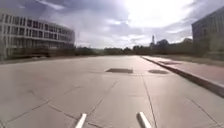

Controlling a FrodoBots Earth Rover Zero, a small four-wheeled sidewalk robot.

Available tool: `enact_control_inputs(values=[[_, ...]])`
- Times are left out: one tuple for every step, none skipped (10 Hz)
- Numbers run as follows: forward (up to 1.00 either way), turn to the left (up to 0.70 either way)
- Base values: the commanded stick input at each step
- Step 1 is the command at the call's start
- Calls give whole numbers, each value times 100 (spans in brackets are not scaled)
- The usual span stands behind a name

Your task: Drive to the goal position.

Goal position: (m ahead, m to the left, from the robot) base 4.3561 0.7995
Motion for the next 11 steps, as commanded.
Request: enact_control_inputs(values=[[50, 0], [50, 0], [50, 0], [50, 0], [50, 0], [50, 0], [50, 0], [50, 0], [50, 0], [50, 0], [50, 0]])
